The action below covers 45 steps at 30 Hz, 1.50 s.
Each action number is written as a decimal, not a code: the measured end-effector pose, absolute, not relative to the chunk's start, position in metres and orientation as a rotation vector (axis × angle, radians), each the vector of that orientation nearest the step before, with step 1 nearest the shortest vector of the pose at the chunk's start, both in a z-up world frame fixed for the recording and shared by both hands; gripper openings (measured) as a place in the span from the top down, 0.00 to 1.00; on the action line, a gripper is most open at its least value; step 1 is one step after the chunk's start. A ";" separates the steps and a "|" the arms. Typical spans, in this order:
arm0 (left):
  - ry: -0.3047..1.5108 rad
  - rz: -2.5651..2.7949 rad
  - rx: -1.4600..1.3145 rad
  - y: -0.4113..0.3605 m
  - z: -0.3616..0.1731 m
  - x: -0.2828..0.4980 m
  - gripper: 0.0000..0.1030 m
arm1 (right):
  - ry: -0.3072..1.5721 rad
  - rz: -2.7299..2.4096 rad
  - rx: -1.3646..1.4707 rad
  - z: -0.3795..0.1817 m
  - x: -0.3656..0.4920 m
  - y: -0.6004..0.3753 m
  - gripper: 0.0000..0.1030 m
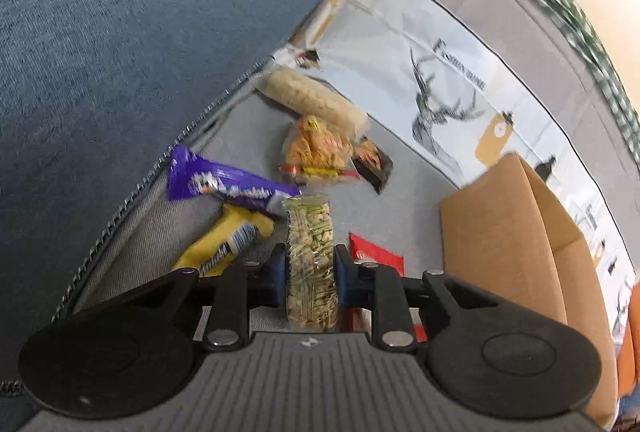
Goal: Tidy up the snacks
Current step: 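Grasp the clear peanut cookie bag with the left tool while the right grasps the silver stick pack, then lift both held snacks and carry them over the cardboard box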
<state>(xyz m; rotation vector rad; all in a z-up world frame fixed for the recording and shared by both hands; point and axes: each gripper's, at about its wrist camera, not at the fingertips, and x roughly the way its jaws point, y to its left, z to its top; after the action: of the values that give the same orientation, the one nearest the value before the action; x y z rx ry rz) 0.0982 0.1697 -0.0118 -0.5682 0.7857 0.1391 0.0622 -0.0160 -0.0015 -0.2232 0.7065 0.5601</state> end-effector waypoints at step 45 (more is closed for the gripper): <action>0.989 0.261 -0.253 0.128 -0.045 0.130 0.07 | 0.761 0.443 -0.312 -0.049 0.038 -0.032 0.71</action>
<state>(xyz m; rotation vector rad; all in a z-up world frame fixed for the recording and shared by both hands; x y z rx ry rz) 0.1298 0.1277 -0.0455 -0.2528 0.9892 0.2608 0.0377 -0.0322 -0.0488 -0.3118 0.7609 0.4434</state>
